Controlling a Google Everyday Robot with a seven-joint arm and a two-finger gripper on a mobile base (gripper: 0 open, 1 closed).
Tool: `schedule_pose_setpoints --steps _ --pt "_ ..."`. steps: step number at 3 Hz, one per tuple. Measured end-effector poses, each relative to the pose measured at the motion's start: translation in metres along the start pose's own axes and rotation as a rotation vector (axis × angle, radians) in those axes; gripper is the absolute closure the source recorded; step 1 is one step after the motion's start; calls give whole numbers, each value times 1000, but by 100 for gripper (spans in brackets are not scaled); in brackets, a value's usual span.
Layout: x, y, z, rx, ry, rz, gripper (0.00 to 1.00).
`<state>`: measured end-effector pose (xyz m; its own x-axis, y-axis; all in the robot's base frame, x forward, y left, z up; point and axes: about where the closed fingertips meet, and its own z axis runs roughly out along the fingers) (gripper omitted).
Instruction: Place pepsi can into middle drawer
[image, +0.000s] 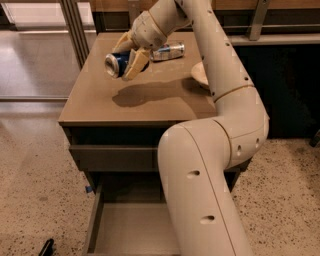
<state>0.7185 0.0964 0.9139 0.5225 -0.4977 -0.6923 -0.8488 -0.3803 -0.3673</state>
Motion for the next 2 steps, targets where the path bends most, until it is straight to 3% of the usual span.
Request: schedule_pose_setpoints --steps 1,2 --pt "24 27 15 -65 -138 160 100" --pt "28 48 5 -68 -213 271 100"
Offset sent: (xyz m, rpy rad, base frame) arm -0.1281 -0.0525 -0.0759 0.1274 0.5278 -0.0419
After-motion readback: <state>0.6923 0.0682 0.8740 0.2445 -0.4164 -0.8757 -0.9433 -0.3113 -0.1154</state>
